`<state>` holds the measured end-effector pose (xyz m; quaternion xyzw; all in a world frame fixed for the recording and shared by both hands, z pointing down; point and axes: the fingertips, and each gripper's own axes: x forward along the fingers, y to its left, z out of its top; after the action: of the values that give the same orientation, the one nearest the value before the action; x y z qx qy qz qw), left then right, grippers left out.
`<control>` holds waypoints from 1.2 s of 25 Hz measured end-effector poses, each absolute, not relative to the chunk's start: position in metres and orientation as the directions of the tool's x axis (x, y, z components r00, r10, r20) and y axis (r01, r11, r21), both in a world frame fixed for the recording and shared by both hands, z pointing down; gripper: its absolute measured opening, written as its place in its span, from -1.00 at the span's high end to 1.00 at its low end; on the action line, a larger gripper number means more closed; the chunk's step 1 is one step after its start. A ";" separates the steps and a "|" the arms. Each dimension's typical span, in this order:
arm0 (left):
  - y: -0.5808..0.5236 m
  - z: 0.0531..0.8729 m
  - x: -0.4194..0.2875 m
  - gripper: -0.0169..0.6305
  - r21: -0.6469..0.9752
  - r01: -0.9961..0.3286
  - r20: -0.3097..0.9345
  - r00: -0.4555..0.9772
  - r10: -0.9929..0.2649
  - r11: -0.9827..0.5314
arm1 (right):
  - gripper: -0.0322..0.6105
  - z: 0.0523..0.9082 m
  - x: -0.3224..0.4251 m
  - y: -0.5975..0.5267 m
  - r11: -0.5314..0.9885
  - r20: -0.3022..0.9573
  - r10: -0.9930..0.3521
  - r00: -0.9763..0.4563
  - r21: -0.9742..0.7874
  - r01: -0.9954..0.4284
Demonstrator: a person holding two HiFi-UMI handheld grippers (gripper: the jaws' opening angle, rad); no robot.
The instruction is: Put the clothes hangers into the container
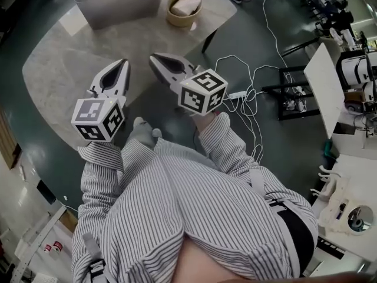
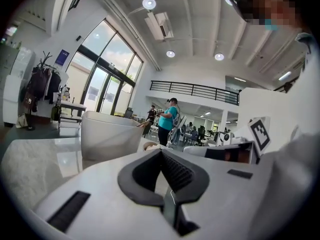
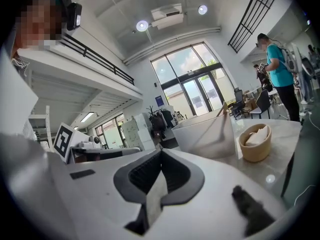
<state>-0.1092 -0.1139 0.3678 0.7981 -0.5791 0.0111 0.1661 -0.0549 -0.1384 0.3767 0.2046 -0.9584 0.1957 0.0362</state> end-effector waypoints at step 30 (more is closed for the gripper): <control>-0.074 0.390 -0.112 0.91 0.298 -0.901 0.308 0.404 -0.862 -0.316 | 0.86 0.377 -0.085 -0.082 0.928 0.288 -0.258 -0.922 -0.193 -0.319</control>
<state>-0.1120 -0.0745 0.3897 0.8098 -0.5441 0.0457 0.2146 -0.0847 -0.0817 0.3767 0.1483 -0.9731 0.1191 0.1297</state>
